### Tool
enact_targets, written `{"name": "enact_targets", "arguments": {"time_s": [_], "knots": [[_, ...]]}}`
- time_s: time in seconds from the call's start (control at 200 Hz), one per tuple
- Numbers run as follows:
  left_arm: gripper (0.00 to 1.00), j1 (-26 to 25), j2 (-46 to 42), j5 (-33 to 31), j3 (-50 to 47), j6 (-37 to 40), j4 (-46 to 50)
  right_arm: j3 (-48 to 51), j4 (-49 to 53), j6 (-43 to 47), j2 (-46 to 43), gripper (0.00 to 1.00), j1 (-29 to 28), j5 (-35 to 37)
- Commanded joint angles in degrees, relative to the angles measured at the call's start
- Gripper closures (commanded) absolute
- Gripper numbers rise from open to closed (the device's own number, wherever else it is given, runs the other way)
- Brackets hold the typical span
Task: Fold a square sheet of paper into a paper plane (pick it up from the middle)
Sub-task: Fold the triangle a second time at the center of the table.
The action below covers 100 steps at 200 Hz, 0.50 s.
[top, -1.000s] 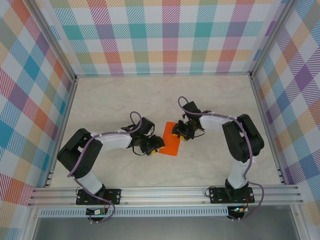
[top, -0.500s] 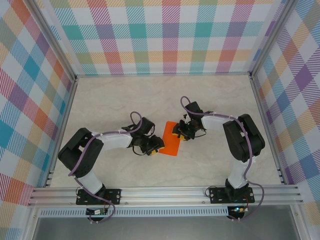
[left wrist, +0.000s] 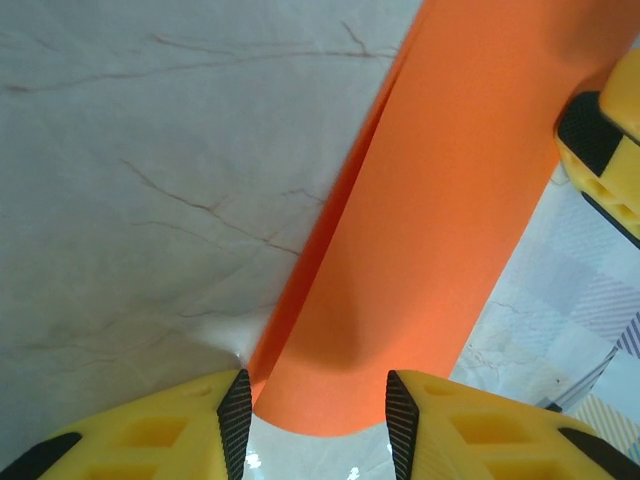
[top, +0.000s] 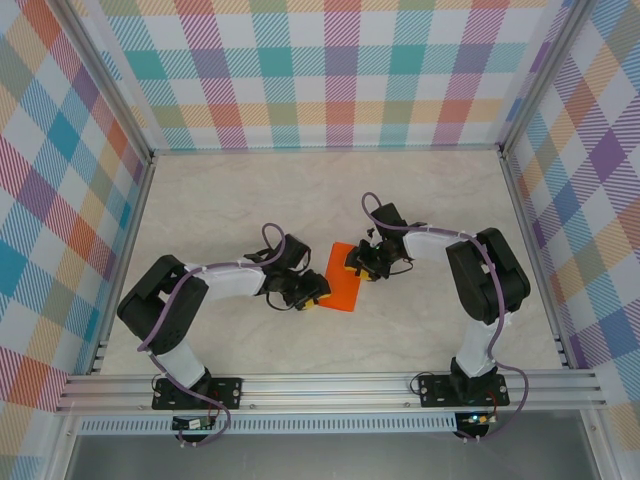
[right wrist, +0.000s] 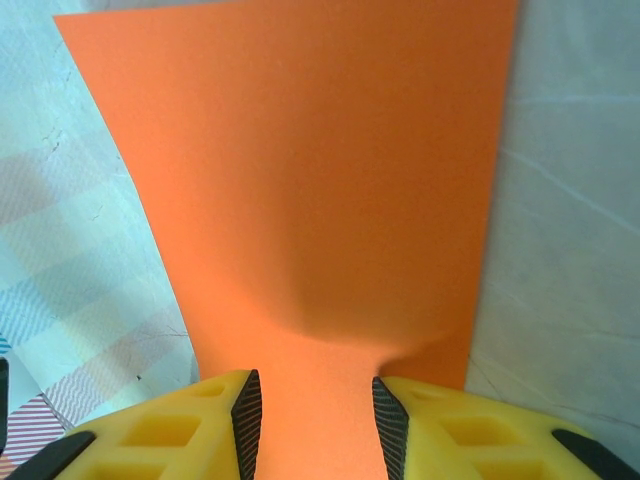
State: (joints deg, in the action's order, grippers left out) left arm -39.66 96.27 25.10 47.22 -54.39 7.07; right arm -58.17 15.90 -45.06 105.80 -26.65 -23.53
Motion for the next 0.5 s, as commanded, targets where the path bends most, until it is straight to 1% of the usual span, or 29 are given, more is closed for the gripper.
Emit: {"name": "enact_targets", "arguments": {"time_s": [0.0, 0.18, 0.345, 0.495], "knots": [[0.58, -1.3, 0.9, 2.1, 1.0, 1.0, -0.9, 2.8, 0.1, -0.2, 4.8, 0.61, -0.3, 5.4], [0.58, -1.3, 0.3, 2.2, 1.1, 1.3, -1.2, 2.8, 0.3, -0.1, 4.8, 0.61, -0.3, 5.4], [0.58, -1.3, 0.4, 2.7, 0.6, 1.4, -4.2, 2.8, 0.3, -0.1, 4.9, 0.61, -0.3, 5.2], [0.58, -1.2, 0.0, 0.0, 0.0, 0.5, -7.4, 2.9, 0.3, 0.0, 5.2, 0.61, -0.3, 5.2]]}}
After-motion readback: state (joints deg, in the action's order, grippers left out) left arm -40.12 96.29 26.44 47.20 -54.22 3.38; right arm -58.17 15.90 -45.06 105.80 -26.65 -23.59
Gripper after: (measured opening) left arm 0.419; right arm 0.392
